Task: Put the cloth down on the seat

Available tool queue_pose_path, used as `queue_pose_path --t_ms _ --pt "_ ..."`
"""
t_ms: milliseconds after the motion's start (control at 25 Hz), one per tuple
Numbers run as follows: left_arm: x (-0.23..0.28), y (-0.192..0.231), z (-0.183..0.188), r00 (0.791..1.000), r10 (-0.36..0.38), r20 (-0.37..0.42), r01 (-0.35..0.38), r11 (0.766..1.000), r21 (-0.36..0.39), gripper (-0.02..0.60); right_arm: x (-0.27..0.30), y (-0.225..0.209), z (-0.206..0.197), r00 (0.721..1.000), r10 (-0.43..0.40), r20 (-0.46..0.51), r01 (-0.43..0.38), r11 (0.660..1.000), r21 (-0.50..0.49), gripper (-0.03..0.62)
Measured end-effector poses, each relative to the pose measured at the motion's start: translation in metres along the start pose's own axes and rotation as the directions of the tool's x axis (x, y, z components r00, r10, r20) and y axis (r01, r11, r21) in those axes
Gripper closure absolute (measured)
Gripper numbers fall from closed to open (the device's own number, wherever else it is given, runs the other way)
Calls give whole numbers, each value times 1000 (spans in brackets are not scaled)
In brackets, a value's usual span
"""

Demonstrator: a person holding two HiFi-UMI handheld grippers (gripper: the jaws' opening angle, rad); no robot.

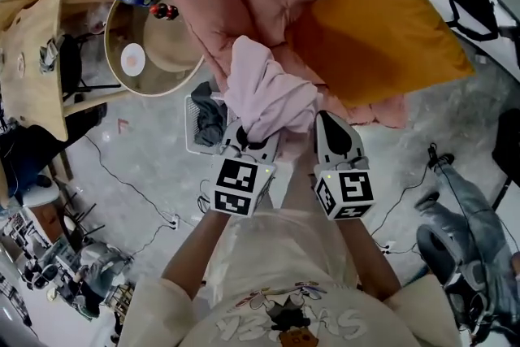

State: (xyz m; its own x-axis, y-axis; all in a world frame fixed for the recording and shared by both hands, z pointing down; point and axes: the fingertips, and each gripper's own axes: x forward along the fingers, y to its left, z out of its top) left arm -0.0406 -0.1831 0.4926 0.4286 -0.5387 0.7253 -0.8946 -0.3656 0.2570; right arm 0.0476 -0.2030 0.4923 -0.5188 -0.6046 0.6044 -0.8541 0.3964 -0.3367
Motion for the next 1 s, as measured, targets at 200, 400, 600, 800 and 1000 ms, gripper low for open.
queue_pose_path --t_ms 200,400,600,800,1000 --pt "43 8 -33 999 -34 -29 31 995 -99 489 23 -16 -32 999 -5 -42 3 1000 -30 574" --pt "84 8 -67 995 -76 -72 68 992 -105 489 52 -31 -62 997 -6 -78 4 1000 -27 574" --pt "116 25 -96 993 -80 -91 64 984 -165 489 79 -44 -99 993 -36 -116 39 999 25 574" --pt "147 32 -109 993 -88 -85 70 978 -196 489 99 -62 -120 989 -57 -139 63 997 37 574" --pt "180 26 -131 988 -115 -107 92 976 -196 489 112 -81 -147 982 -91 -163 103 992 68 574"
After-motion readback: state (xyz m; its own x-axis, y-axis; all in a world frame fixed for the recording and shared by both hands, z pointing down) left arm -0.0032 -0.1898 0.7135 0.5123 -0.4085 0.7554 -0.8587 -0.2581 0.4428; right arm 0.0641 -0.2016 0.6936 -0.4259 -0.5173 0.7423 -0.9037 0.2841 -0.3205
